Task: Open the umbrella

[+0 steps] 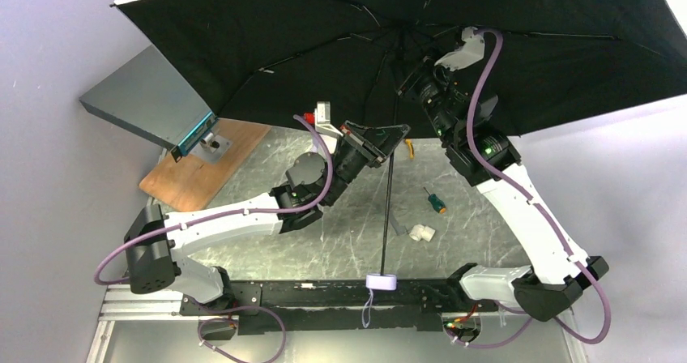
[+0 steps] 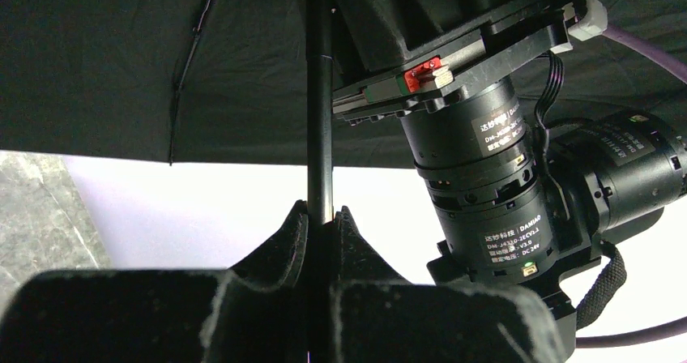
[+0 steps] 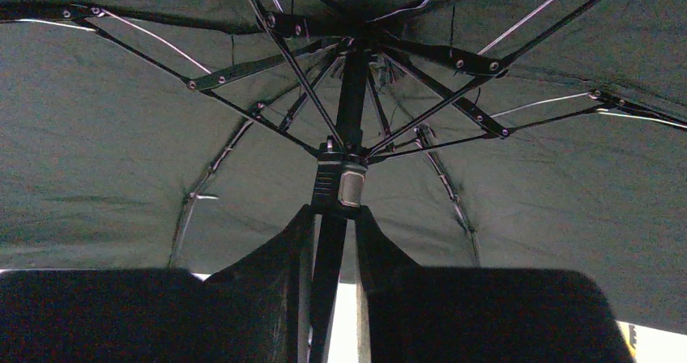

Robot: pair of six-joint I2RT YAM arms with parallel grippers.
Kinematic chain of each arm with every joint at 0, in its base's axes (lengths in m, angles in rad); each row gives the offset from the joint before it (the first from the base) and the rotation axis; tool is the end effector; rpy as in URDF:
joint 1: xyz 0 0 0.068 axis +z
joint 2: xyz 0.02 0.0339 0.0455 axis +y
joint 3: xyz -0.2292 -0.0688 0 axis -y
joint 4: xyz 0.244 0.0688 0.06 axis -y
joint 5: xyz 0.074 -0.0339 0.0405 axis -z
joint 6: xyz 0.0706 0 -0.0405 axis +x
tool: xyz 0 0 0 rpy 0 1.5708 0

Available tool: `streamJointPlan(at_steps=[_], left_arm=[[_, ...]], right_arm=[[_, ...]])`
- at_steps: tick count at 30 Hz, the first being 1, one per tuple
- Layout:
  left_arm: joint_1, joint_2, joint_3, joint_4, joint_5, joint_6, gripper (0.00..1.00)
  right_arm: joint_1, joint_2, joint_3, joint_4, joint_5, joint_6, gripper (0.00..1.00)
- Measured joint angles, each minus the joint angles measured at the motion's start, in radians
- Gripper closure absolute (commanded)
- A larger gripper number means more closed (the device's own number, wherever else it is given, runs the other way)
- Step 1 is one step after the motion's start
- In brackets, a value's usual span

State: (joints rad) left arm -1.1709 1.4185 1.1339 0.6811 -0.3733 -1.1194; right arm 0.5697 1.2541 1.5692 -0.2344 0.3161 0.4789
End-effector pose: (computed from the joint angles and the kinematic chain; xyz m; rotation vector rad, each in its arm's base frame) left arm 0.1659 -0.3263 0.3831 -0.3501 1.3668 -1.7519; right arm 0.2667 0.1448 0.4753 0.1911 1.5123 0.6080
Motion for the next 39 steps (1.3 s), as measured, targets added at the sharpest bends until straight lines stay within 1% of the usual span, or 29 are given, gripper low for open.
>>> streamJointPlan(at_steps=[6,8,9,12,16,18,19,21,24,29,33,36,39], left_arm=[[0.000,0.007,0.021,-0.034,0.000,0.013,1.00],[0.000,0.019,0.048,-0.055,0.009,0.028,1.00],[0.000,0.023,0.063,-0.072,0.017,0.036,1.00],[0.000,0.026,0.075,-0.129,0.062,0.063,1.00],[-0.031,0.023,0.014,-0.161,0.109,0.078,1.00],[-0.048,0.018,-0.008,-0.171,0.107,0.076,1.00],[-0.052,0.014,-0.008,-0.178,0.103,0.076,1.00],[-0.056,0.004,-0.006,-0.193,0.095,0.078,1.00],[-0.059,0.001,0.017,-0.214,0.094,0.098,1.00],[-0.068,0.005,0.083,-0.314,0.080,0.151,1.00],[-0.071,0.020,0.141,-0.362,0.047,0.213,1.00],[-0.071,0.021,0.168,-0.365,0.034,0.253,1.00],[-0.071,0.021,0.192,-0.341,0.031,0.290,1.00]], right_arm=[[-0.022,0.022,0.021,-0.008,-0.017,-0.002,0.81],[-0.047,0.040,0.069,-0.057,-0.039,-0.001,0.81],[-0.059,0.050,0.103,-0.101,-0.043,-0.001,0.81],[-0.106,0.076,0.222,-0.311,-0.075,0.002,0.81],[-0.163,0.100,0.327,-0.659,-0.108,0.017,0.81],[-0.175,0.101,0.333,-0.736,-0.122,0.029,0.81],[-0.177,0.100,0.333,-0.746,-0.126,0.035,0.82],[-0.179,0.082,0.304,-0.715,-0.140,0.049,0.82],[-0.185,0.032,0.238,-0.625,-0.159,0.075,0.82],[-0.218,-0.025,0.159,-0.548,-0.198,0.117,0.82],[-0.234,-0.066,0.087,-0.411,-0.229,0.136,0.82],[-0.239,-0.092,0.045,-0.287,-0.266,0.147,0.82],[-0.241,-0.105,0.037,-0.186,-0.300,0.155,0.82]])
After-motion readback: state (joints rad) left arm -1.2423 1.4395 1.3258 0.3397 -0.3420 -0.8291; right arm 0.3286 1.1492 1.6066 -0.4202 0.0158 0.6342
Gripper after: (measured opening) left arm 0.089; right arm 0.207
